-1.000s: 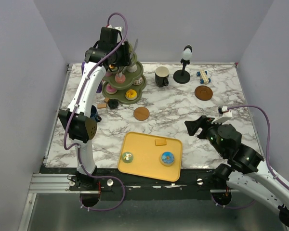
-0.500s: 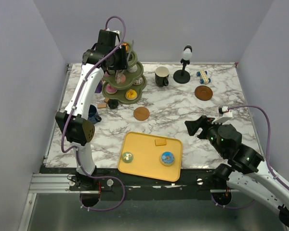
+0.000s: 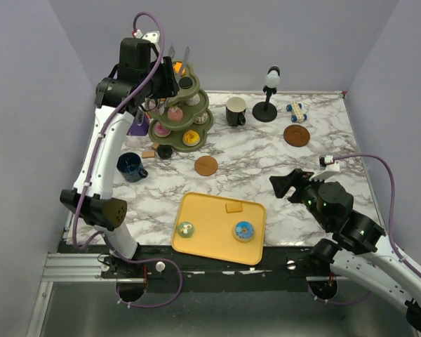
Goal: Serve the afternoon tea
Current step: Place the desert on the desert table, then adjust the desert table at the center of the board.
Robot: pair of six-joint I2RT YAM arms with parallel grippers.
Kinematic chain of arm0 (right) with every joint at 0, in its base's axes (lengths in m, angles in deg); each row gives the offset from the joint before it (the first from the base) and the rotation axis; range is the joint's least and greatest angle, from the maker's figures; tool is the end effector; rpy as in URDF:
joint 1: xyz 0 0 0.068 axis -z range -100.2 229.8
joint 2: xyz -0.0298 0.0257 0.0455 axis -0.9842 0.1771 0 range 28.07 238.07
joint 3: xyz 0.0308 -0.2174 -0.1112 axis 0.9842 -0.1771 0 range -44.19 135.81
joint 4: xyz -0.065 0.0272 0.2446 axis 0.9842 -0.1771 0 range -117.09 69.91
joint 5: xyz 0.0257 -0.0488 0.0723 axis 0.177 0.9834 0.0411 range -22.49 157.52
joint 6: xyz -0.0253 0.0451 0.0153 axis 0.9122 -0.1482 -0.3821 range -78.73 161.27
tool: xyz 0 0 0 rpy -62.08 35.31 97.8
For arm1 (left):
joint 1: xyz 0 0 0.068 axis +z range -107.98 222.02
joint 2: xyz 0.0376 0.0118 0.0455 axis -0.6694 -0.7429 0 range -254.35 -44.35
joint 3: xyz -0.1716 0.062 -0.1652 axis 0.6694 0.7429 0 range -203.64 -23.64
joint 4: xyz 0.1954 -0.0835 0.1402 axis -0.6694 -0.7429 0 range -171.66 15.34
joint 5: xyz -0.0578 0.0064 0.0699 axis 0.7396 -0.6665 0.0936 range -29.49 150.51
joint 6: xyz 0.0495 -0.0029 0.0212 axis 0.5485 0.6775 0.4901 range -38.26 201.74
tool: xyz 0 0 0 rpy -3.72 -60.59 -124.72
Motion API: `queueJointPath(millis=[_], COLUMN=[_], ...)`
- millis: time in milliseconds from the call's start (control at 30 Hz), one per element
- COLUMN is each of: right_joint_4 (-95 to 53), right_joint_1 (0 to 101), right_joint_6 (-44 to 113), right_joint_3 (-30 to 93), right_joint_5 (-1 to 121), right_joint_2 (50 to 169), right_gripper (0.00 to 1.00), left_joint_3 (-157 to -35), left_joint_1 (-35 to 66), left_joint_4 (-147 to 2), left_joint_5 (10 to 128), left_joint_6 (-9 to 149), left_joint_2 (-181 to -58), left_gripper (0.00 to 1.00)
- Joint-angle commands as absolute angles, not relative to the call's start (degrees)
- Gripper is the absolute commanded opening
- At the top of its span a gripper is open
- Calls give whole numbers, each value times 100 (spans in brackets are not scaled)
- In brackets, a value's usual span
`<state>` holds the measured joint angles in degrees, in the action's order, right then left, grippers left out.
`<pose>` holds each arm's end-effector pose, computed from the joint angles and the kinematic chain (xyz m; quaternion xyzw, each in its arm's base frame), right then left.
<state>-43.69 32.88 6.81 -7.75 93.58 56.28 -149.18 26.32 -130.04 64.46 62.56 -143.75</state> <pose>0.1075 0.0919 0.2905 0.0518 0.7851 0.2490 0.5648 0.3277 -0.0947 0.4517 -0.0088 0.8623 -0.1799 0.4733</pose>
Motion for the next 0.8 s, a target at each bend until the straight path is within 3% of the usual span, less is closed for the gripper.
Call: queueJointPath(millis=[0, 333, 500, 767], right_joint_4=[-4321, -4312, -4286, -4249], right_joint_1=[3278, 3273, 3277, 3277], right_joint_6=[717, 739, 752, 713], right_joint_3=[-858, -838, -831, -795], right_joint_5=[9326, 9343, 9367, 9315], right_joint_2=[5602, 5656, 5770, 5991], right_gripper=[84, 84, 84, 84], left_joint_3=[-14341, -11427, -10203, -8117], left_joint_1=[2587, 1820, 1161, 858], left_joint_4=[-12705, -12015, -12122, -11825], left_joint_5=[6551, 5700, 5008, 4913], left_joint_6=[6214, 6454, 6329, 5584], left_joint_2=[-13448, -10888, -10017, -8849], left_gripper=[53, 53, 53, 52])
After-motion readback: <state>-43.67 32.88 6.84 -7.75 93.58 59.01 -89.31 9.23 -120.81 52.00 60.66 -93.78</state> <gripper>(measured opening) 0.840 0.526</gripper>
